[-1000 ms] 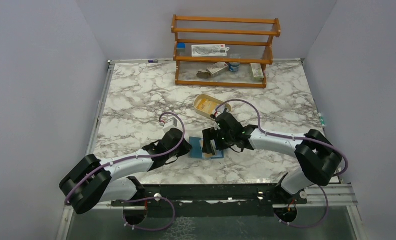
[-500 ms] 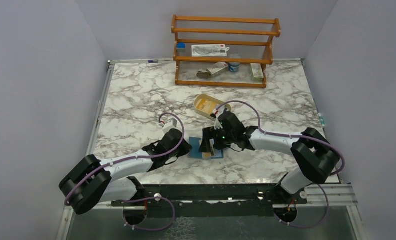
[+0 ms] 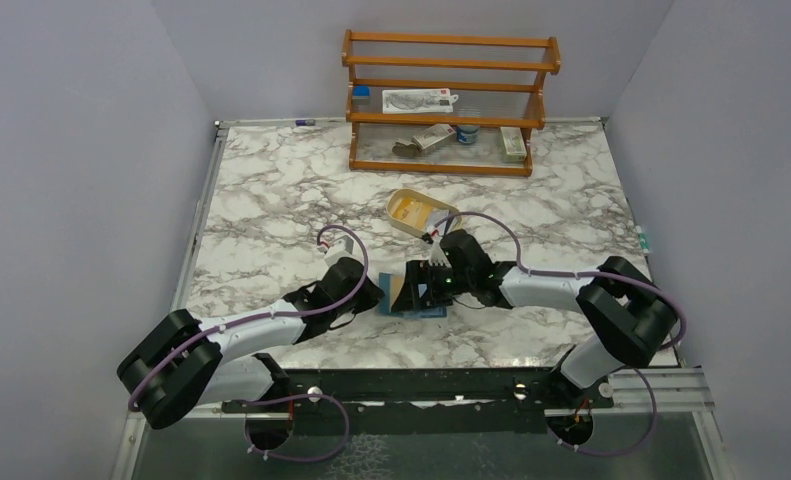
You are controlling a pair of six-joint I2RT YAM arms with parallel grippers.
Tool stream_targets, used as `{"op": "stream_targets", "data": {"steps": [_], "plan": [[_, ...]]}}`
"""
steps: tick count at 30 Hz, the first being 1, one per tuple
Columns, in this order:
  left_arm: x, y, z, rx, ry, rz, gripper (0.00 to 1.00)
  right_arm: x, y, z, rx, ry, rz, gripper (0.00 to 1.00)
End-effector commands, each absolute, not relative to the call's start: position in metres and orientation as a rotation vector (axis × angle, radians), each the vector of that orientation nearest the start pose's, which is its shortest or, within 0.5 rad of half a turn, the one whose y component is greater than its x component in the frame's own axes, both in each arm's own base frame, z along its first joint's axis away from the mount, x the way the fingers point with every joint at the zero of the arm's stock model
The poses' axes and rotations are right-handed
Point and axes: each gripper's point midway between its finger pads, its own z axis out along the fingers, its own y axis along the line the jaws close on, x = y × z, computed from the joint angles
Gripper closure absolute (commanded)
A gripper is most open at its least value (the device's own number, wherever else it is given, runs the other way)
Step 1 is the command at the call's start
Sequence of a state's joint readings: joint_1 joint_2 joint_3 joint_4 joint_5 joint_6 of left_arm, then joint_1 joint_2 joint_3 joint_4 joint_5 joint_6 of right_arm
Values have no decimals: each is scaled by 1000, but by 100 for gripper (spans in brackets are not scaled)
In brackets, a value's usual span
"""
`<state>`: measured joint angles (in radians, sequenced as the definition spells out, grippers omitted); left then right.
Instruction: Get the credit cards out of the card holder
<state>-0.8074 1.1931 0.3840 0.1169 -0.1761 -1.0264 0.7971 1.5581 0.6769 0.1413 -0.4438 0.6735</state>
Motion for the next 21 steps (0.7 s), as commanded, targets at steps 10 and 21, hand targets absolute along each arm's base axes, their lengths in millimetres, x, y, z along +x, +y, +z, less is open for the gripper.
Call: {"op": "stream_targets", "data": {"steps": [10,21], "plan": [[217,-234,48,-371,2318,-790,100,172,348,76,-270,2441,1477,11],[215,-232,45,-377,2321,-790,100,174,350,85,-218,2375,1540,11]]}}
